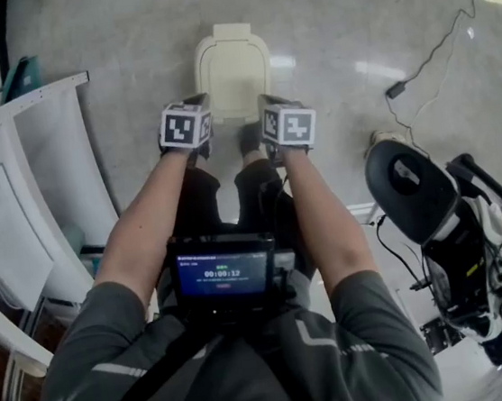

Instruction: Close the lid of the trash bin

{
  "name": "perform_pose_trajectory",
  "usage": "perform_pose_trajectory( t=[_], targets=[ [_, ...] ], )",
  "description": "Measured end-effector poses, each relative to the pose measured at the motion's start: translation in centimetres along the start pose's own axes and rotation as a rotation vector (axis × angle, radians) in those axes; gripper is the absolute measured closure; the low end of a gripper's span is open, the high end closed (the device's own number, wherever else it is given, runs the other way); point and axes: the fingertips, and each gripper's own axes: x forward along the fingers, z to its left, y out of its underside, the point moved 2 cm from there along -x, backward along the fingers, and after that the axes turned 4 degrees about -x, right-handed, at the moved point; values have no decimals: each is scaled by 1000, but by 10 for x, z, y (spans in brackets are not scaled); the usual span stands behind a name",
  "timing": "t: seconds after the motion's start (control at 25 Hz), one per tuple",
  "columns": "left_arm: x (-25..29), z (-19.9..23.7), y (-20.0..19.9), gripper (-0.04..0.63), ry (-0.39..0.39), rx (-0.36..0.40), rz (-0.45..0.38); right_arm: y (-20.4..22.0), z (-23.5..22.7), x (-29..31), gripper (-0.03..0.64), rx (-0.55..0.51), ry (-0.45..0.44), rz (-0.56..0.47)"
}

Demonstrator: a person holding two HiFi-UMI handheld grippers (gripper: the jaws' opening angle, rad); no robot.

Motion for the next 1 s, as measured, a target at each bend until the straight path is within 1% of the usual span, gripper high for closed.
perform_pose_trajectory(
  t=[0.12, 0.16, 0.36, 0.52, 0.68, 0.84, 1.0],
  targets=[
    [-28, -9, -36, 600, 3, -19, -82, -33, 8, -28, 604, -49, 3, -55],
    [-38, -13, -46, 600, 7, -14, -109, -44, 12, -37, 604, -54, 0, -78],
    [-84, -25, -104, 600, 10, 47, -234, -112, 26, -88, 604, -102, -1, -215],
    [-121, -29, -144, 600, -33, 131, -290, -165, 40, -139, 604, -141, -5, -341],
    [-168, -37, -190, 600, 15, 150, -429, -204, 56, -180, 604, -191, -25, -449],
    [-217, -53, -214, 600, 61, 160, -550, -219, 75, -230, 604, -206, -77, -544],
    [-263, -77, -247, 600, 110, 200, -660, -247, 81, -279, 604, -282, -73, -638]
  ],
)
